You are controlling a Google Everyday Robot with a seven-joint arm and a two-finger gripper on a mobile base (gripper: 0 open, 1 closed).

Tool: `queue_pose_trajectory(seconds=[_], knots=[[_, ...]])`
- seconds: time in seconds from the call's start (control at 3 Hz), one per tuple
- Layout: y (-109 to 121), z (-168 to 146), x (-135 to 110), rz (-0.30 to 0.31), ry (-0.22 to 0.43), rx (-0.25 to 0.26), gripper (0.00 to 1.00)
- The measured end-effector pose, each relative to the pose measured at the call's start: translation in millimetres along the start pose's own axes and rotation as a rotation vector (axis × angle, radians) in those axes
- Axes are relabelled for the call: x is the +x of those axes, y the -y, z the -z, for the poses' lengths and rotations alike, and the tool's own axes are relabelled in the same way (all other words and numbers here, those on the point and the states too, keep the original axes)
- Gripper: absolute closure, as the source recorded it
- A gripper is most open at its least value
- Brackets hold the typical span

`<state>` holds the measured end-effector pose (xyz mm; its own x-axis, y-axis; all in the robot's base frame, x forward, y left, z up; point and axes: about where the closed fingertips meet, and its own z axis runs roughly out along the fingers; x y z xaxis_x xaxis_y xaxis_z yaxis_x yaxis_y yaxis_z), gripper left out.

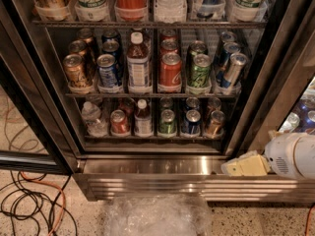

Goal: Pick orange can from bottom shelf of fridge

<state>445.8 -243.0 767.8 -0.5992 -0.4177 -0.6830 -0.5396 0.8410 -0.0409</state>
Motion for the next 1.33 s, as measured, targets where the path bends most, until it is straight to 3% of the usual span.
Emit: queue_pose_trajectory(seconds=[0.33, 0.67, 1.33], knots=[[4.7, -0.6, -3.1, -0.002, 0.014, 0.018, 0.0], [3.3, -3.4, -2.6, -0.007, 0.022, 0.005, 0.0], [-2.5, -62.4, -8.7, -0.012, 0.142, -0.108, 0.0]])
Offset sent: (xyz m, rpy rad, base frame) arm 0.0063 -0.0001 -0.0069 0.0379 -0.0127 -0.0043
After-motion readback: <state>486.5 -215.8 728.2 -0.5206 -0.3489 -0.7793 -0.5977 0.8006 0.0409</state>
